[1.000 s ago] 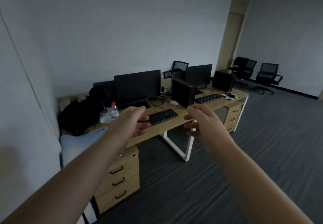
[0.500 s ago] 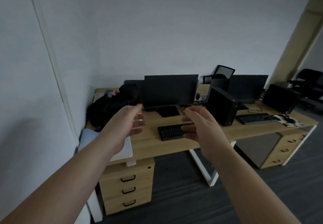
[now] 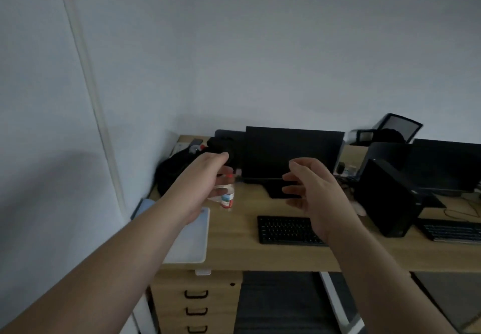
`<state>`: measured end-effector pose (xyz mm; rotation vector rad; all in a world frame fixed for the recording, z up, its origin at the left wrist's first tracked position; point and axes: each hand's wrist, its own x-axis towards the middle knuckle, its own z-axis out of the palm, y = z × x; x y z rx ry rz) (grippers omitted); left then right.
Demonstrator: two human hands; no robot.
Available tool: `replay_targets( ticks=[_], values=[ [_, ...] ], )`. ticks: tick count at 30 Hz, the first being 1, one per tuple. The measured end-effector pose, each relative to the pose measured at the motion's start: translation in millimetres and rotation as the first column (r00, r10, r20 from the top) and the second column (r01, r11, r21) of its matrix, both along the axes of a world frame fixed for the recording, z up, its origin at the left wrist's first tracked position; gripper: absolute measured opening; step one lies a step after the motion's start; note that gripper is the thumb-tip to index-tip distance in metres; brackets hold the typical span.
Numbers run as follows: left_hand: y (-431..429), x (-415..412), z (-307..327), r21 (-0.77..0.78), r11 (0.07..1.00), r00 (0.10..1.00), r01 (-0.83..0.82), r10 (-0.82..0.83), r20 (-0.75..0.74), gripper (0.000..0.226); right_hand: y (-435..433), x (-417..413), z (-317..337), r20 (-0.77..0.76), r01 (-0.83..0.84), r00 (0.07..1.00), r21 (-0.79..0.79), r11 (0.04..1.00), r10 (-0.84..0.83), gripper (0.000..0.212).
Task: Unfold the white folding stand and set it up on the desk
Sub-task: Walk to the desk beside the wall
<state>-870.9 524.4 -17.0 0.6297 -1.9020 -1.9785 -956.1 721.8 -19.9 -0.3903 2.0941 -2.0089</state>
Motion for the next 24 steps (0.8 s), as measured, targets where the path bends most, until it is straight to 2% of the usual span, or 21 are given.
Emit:
replay_targets(
  ticks=[7, 11, 18, 24],
  values=[
    [-18, -10, 9, -0.005, 0.957, 0.957, -0.29, 0.29, -0.012, 0.034, -51, -67, -2, -0.045, -0.283, 0.958, -0.005, 0.959, 0.282, 0.014],
    [-27, -8, 12, -0.024, 0.91, 0.91, -0.415, 0.414, -0.014, 0.035, -78, -91, -1, -0.056, -0.367, 0.929, -0.021, 0.93, 0.365, 0.018],
    [-52, 10, 15, -0.049, 0.858, 0.859, -0.512, 0.512, -0.019, 0.031, -109, -92, 3, -0.04, -0.43, 0.902, -0.042, 0.902, 0.429, 0.016],
    [-81, 14, 14, -0.051, 0.899, 0.901, -0.434, 0.433, -0.038, 0.027, -134, -71, 0, -0.044, -0.395, 0.919, -0.063, 0.917, 0.393, 0.013]
  ],
)
